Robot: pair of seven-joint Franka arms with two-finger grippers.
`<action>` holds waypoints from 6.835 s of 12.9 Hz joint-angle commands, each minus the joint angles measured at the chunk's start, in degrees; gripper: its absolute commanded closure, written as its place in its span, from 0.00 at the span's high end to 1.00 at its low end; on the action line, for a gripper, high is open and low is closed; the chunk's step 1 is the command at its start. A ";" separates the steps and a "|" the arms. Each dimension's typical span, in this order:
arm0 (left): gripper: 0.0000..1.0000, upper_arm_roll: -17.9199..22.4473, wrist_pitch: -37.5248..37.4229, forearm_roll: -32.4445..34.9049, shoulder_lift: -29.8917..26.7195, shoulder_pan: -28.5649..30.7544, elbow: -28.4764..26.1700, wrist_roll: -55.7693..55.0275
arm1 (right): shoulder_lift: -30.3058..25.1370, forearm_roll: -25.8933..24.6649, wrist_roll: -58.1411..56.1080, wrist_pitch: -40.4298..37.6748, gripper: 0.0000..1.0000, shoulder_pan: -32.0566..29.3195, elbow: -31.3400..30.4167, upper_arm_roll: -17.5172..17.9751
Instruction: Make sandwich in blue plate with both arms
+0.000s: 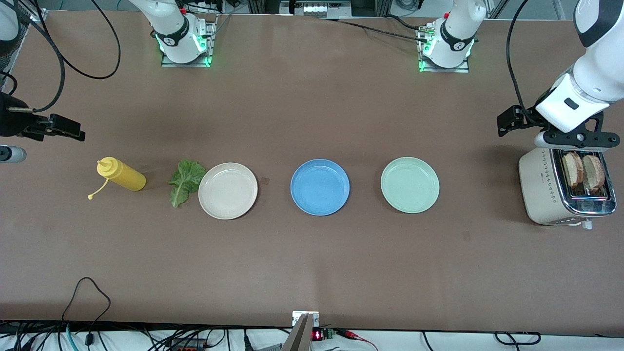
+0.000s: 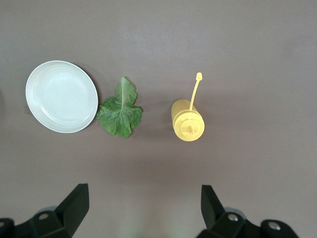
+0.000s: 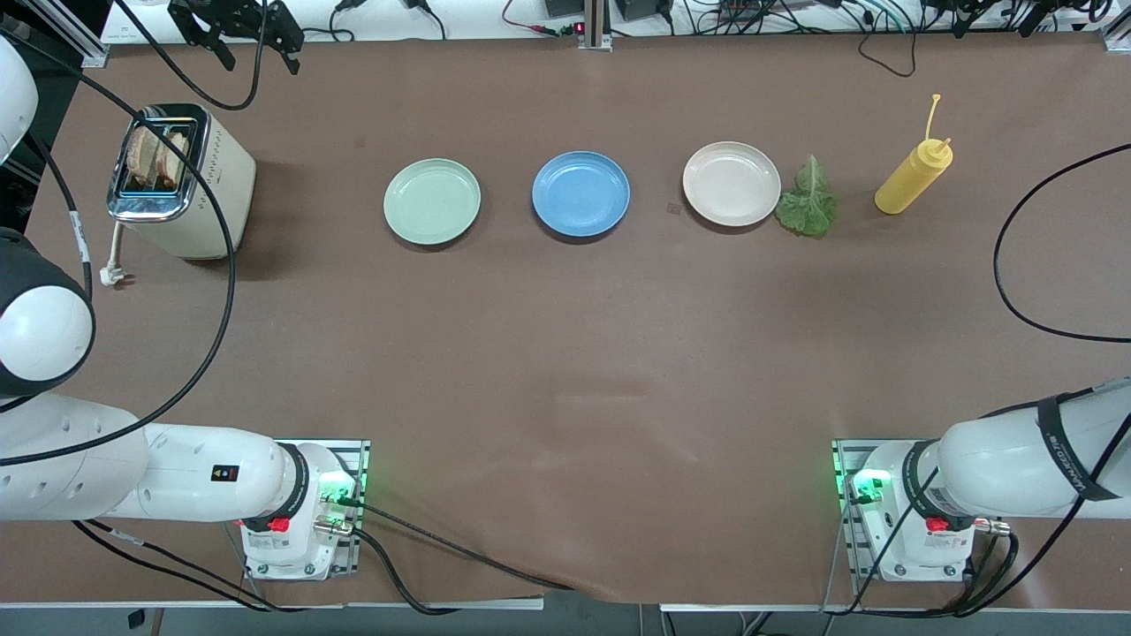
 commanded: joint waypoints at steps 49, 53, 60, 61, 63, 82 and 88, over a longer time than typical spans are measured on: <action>0.01 -17.99 -6.79 -6.90 26.02 0.72 13.30 1.05 | 18.95 0.13 14.71 56.17 1.00 6.97 -32.27 0.82; 0.01 -17.99 6.81 -29.99 33.23 0.18 14.55 -2.07 | 20.27 0.13 14.90 57.06 1.00 8.12 -31.92 0.73; 0.01 -17.99 25.37 -62.31 47.04 -3.32 13.41 32.38 | 20.36 -0.05 10.33 56.79 0.00 7.59 -31.05 0.38; 0.01 -17.99 26.69 -63.53 47.92 -3.77 13.33 34.22 | 19.84 -0.05 9.98 55.40 0.00 7.33 -30.35 0.38; 0.01 -17.99 27.66 -63.89 49.07 -4.74 13.15 36.34 | 17.21 0.04 10.15 48.75 0.00 7.41 -28.50 0.38; 1.00 -12.20 12.14 -25.79 37.93 -3.34 10.51 28.10 | 22.28 34.03 66.81 38.23 0.00 22.97 -8.47 4.07; 1.00 -10.35 2.01 8.13 28.87 -2.98 10.86 26.76 | 33.70 37.04 78.87 52.81 0.00 31.66 -0.56 4.42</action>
